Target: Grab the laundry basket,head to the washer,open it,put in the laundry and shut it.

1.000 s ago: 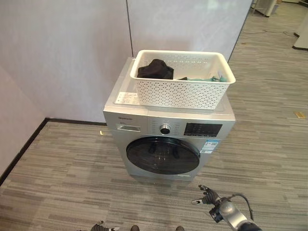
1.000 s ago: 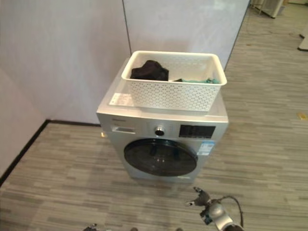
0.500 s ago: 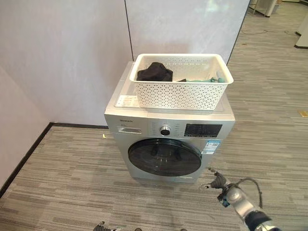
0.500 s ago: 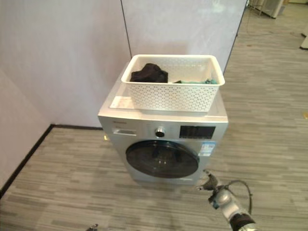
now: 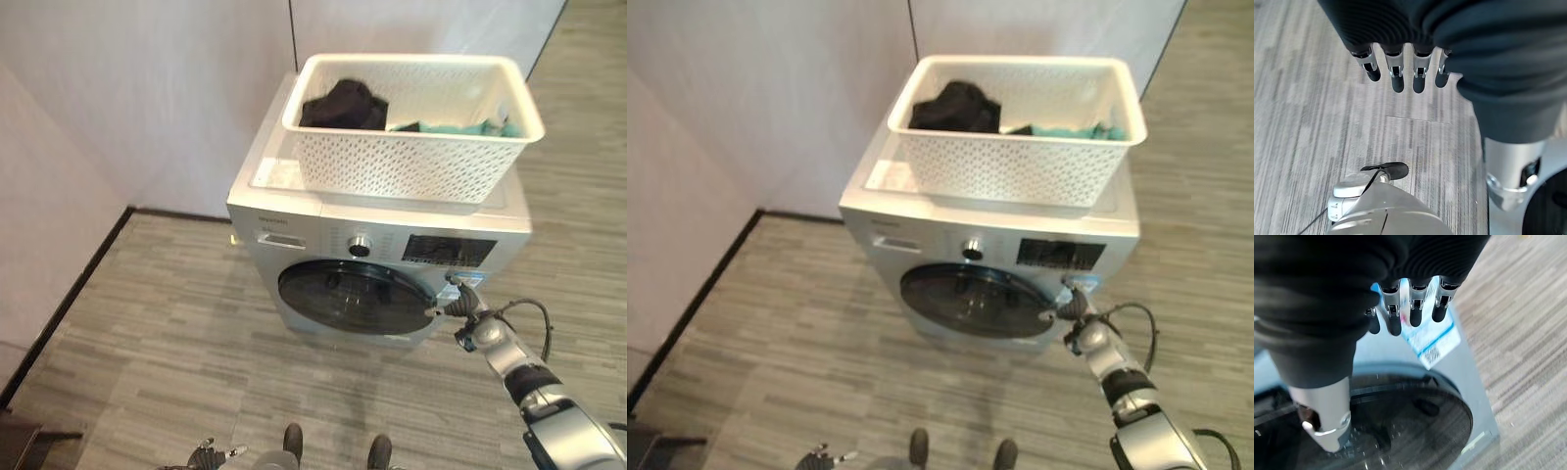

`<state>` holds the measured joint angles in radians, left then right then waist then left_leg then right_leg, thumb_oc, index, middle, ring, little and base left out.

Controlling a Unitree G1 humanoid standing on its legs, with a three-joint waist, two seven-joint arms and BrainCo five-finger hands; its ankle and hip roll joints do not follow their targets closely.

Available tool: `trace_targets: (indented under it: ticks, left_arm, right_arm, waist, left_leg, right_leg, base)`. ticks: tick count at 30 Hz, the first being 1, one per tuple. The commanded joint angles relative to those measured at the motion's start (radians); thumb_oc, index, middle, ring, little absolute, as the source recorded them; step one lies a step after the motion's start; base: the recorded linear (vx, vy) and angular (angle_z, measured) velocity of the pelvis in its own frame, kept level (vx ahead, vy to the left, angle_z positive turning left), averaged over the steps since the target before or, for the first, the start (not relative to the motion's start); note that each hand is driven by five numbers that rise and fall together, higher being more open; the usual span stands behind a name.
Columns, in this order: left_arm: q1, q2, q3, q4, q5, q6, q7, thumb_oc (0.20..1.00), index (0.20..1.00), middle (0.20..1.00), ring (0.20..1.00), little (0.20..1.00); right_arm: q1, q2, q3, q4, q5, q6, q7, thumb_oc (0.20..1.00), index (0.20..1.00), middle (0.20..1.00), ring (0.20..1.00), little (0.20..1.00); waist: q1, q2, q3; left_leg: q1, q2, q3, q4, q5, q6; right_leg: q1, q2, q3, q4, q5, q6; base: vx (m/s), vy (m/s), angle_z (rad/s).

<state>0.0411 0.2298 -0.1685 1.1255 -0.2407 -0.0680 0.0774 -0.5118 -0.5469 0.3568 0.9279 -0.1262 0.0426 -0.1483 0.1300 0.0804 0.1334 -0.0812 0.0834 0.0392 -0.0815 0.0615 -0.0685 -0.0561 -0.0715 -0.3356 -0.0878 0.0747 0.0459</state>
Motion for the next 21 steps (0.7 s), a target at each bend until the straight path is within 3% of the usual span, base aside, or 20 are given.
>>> trace_targets:
  ticks: [1, 13, 18, 21]
  left_arm:
    - [-0.071, 0.022, -0.03, 0.016, -0.096, -0.043, 0.012, 1.0, 1.0, 1.0, 1.0, 1.0]
    - [-0.114, 0.021, -0.079, -0.121, -0.248, -0.084, 0.054, 1.0, 1.0, 1.0, 1.0, 1.0]
    - [-0.127, 0.018, -0.098, -0.134, -0.247, -0.08, 0.053, 1.0, 1.0, 1.0, 1.0, 1.0]
    - [-0.112, 0.016, -0.098, -0.143, -0.234, -0.07, 0.047, 1.0, 1.0, 1.0, 1.0, 1.0]
  right_arm:
    - [-0.14, -0.009, 0.008, 0.043, 0.064, -0.041, -0.061, 1.0, 1.0, 1.0, 1.0, 1.0]
    - [-0.35, 0.057, 0.071, 0.157, 0.138, -0.062, -0.123, 1.0, 1.0, 1.0, 1.0, 1.0]
    - [-0.312, 0.159, 0.135, 0.21, 0.148, -0.059, -0.056, 1.0, 1.0, 1.0, 1.0, 1.0]
    - [-0.207, 0.264, 0.168, 0.21, 0.187, -0.059, 0.009, 1.0, 1.0, 1.0, 1.0, 1.0]
  waist:
    - [0.026, -0.041, 0.042]
    - [0.06, -0.035, 0.151]
    - [0.077, -0.041, 0.157]
    - [0.081, -0.041, 0.155]
  left_leg:
    - [-0.029, 0.04, 0.013, -0.006, -0.003, -0.009]
    - [-0.187, 0.037, -0.013, -0.006, 0.049, -0.014]
    - [-0.199, 0.038, -0.019, -0.006, 0.051, -0.014]
    - [-0.185, 0.036, -0.019, -0.006, 0.047, -0.012]
  right_leg:
    - [-0.061, -0.104, 0.017, 0.0, -0.02, 0.081]
    - [-0.2, -0.104, 0.032, 0.0, 0.013, 0.083]
    - [-0.209, -0.106, 0.026, 0.0, 0.013, 0.082]
    - [-0.192, -0.106, 0.019, 0.0, 0.009, 0.079]
  base:
    - [-0.07, 0.019, 0.15]
    - [-0.07, 0.015, 0.05]
    - [-0.01, -0.002, 0.01]
    - [0.0, 0.0, 0.0]
